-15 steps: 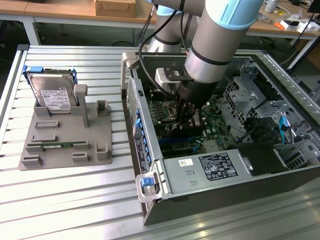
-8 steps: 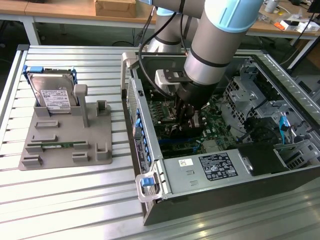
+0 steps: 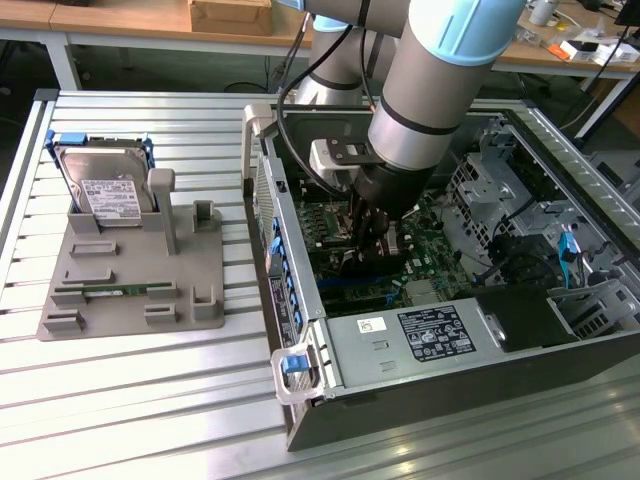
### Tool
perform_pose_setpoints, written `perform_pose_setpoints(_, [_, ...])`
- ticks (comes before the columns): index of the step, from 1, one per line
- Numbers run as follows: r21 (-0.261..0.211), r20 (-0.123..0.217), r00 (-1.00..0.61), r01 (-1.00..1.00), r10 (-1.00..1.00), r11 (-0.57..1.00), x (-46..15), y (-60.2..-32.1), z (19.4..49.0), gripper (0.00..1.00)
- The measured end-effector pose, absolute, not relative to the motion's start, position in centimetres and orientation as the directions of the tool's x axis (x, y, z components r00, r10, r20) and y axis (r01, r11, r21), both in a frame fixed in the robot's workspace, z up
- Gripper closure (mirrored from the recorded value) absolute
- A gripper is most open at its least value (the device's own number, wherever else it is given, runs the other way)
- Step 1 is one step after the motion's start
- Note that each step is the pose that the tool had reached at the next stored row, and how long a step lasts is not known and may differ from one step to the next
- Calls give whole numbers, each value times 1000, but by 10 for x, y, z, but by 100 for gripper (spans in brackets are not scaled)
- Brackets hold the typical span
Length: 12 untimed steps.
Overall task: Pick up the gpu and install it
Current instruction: 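Insert the gpu into the slot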
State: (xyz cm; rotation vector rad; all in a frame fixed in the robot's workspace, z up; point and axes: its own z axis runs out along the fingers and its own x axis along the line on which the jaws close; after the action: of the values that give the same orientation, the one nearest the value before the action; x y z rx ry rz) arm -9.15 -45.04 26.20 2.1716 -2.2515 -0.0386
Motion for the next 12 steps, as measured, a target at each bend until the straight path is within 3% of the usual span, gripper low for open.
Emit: perform_pose_setpoints(12, [26, 24, -36, -999, -999, 37, -92, -450, 264, 74])
